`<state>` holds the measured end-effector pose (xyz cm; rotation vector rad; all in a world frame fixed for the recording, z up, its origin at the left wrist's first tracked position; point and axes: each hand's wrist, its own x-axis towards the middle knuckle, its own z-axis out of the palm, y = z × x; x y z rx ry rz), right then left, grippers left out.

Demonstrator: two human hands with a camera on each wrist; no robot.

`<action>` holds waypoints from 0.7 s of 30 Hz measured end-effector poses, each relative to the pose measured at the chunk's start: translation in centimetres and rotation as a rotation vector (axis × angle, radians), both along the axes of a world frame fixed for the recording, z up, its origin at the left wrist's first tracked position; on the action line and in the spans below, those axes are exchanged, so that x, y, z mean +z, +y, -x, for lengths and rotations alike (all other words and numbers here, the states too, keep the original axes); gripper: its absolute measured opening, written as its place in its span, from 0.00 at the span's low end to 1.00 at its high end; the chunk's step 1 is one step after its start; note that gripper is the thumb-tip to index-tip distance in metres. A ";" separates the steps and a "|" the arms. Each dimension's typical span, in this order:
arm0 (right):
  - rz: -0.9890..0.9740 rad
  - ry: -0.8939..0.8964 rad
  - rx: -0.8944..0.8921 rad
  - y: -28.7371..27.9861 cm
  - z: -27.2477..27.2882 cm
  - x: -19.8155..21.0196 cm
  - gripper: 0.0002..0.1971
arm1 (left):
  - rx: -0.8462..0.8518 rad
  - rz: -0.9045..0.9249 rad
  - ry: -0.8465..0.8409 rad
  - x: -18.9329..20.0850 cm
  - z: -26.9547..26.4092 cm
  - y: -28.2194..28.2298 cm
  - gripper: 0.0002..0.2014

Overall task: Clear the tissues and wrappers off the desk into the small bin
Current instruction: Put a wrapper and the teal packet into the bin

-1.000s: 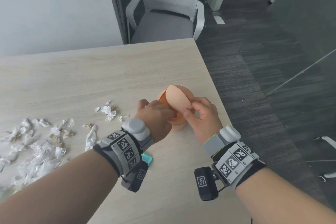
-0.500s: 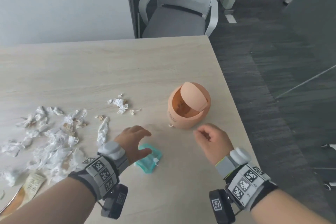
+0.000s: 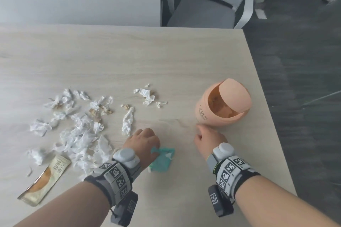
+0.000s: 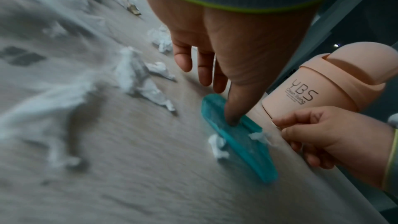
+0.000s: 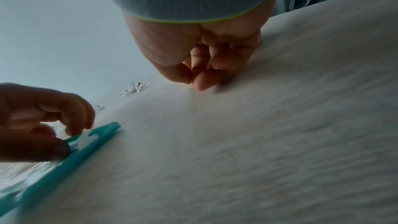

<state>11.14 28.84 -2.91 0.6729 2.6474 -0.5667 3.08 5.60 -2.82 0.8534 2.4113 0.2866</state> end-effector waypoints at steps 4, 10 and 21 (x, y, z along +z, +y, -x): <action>-0.017 0.007 -0.052 -0.3 -0.2 -0.5 0.03 | 0.041 0.012 -0.011 -0.1 0.4 -1.2 0.07; 0.145 0.043 -0.115 -1.8 0.8 -0.1 0.04 | 0.363 -0.120 -0.120 0.3 1.5 -2.8 0.05; 0.794 0.266 -0.222 -11.2 5.6 2.7 0.10 | 1.012 -0.638 -0.729 3.5 3.4 -4.1 0.04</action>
